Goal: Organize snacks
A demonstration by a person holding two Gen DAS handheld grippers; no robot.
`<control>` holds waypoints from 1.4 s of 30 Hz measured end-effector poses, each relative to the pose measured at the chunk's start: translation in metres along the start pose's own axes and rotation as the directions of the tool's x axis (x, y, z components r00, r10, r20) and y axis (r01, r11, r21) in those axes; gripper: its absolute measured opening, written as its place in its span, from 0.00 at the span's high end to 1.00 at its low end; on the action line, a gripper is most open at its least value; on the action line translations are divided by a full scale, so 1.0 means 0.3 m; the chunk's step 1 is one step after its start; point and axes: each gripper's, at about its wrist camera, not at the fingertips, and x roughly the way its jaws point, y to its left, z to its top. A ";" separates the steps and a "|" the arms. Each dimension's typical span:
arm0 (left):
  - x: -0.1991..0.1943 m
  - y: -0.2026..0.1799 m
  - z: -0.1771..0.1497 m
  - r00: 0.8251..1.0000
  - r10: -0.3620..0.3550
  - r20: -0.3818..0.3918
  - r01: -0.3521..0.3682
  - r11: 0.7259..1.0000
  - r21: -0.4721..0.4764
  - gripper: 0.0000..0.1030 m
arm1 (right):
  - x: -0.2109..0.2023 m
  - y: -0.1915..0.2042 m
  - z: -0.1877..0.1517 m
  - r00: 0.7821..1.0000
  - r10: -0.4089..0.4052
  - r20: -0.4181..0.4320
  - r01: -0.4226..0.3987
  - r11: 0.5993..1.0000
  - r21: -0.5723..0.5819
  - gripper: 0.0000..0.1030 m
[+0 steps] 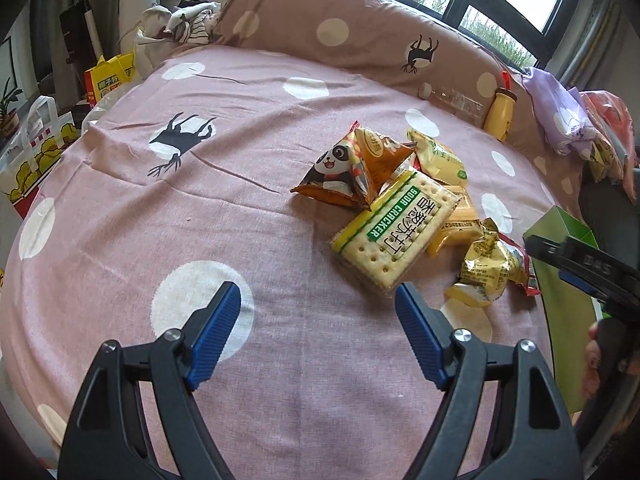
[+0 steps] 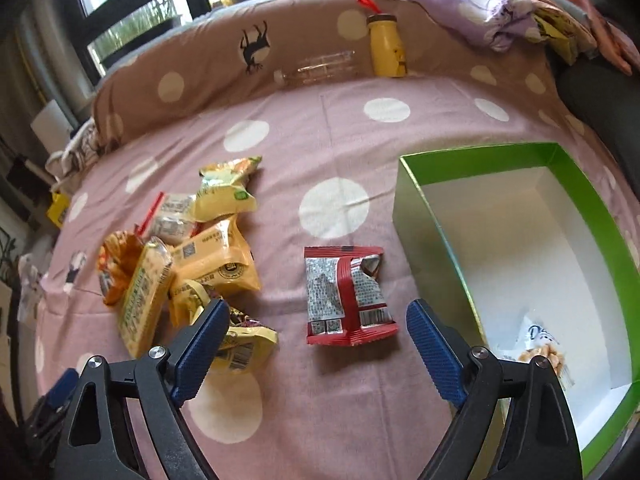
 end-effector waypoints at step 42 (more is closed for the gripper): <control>-0.020 0.018 0.000 1.000 0.005 -0.003 -0.005 1.000 -0.017 0.22 | -0.100 0.071 -0.114 0.977 0.214 0.001 -0.214 0.977 -0.006 0.53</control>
